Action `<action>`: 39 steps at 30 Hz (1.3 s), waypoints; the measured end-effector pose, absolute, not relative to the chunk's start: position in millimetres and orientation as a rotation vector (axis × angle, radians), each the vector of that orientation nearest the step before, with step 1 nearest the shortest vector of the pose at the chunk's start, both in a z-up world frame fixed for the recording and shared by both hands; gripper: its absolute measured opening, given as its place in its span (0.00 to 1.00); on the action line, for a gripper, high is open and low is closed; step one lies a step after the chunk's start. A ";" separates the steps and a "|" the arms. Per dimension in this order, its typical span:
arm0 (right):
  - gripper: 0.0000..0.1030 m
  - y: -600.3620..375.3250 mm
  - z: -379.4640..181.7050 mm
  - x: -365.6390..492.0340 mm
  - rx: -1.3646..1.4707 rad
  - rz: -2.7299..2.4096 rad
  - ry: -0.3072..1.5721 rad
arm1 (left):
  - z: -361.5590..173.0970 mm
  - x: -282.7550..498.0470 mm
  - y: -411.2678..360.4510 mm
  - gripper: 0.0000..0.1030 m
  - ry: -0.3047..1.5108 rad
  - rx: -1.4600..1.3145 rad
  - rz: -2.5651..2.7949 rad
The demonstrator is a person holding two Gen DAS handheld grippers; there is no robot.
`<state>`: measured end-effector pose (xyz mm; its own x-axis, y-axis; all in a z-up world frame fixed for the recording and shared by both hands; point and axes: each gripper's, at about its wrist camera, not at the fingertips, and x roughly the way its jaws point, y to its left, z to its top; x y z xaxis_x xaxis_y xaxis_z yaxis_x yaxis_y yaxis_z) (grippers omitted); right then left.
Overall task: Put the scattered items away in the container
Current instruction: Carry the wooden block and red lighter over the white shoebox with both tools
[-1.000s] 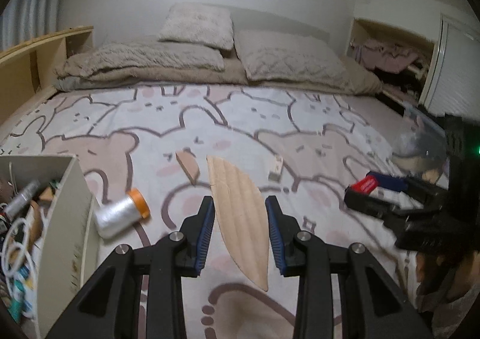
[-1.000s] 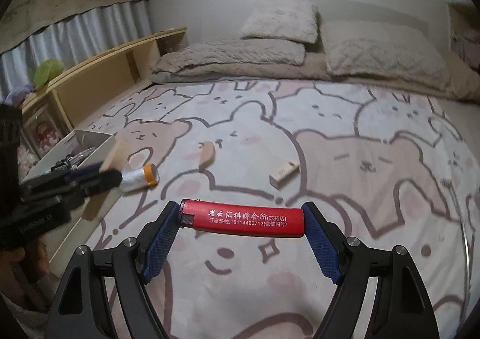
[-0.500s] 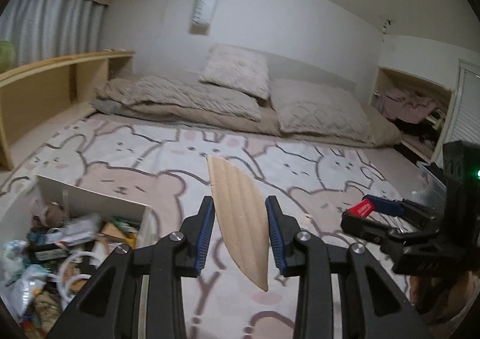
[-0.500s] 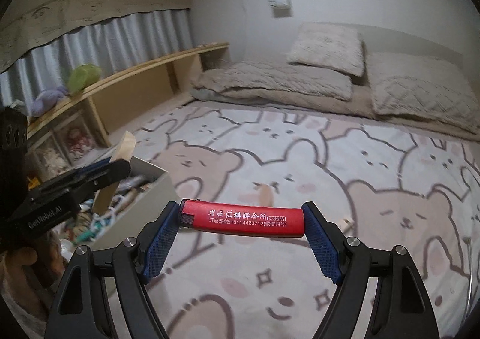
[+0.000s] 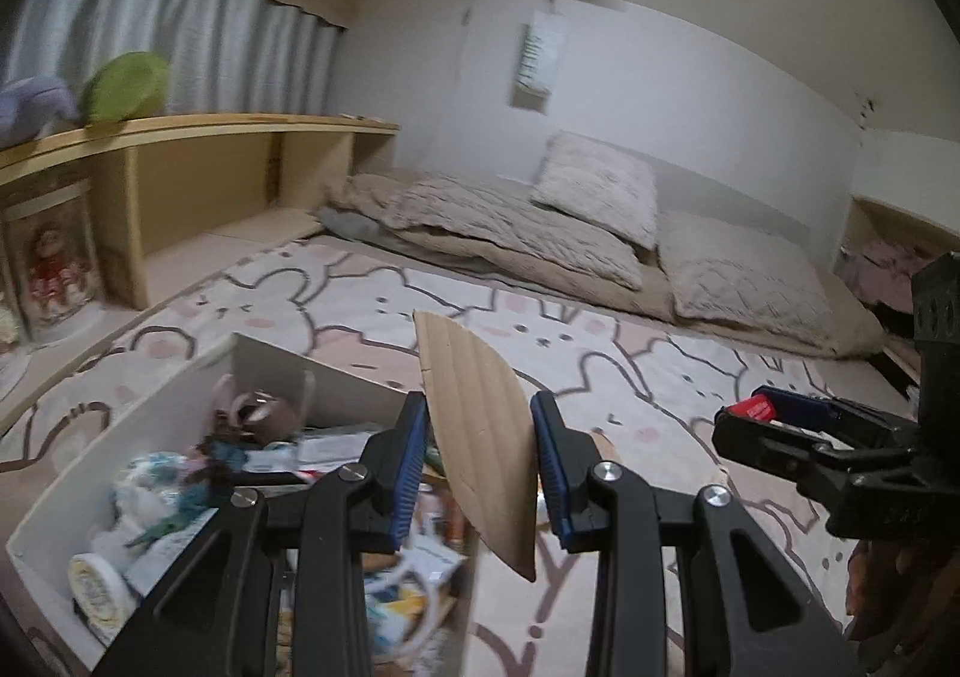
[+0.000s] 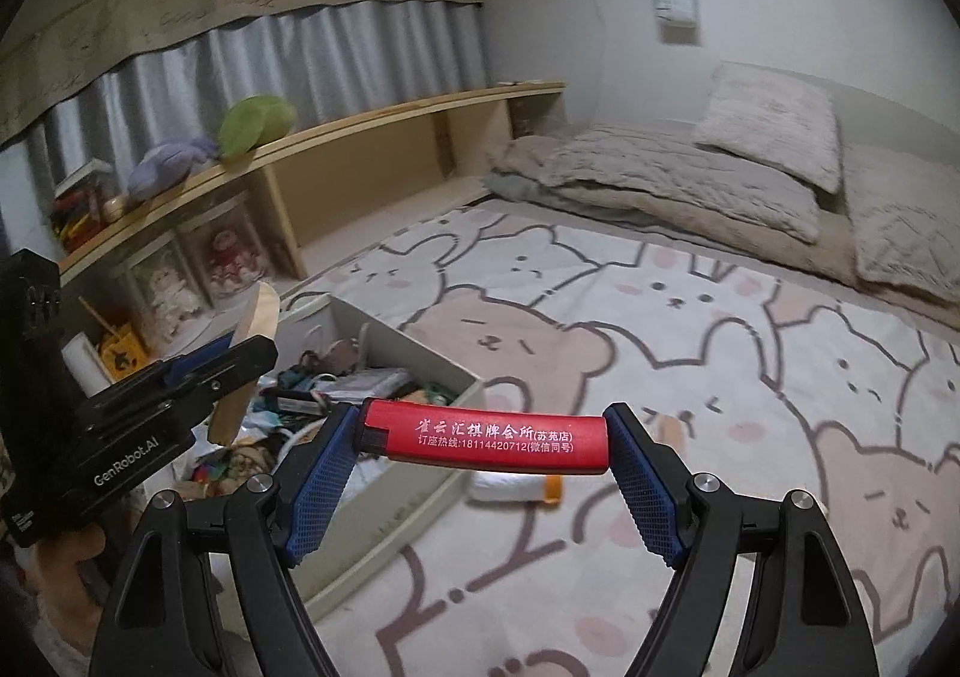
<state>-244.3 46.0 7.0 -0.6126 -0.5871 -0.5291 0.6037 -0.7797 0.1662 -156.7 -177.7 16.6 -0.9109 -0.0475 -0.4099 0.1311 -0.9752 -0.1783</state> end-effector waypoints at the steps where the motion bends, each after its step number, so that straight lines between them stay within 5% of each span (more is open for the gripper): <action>1: 0.79 40.4 7.3 -244.7 0.756 -2.336 0.041 | 16.5 -154.0 -183.5 0.34 0.319 0.624 -2.950; 17: 0.79 -50.6 -9.7 -256.2 0.826 -2.149 0.238 | 3.5 -135.0 -250.0 0.34 0.463 0.599 -2.812; 39: 0.79 -118.0 -65.2 -201.7 0.840 -1.599 0.968 | -9.9 -115.8 -287.9 0.34 0.500 0.624 -2.728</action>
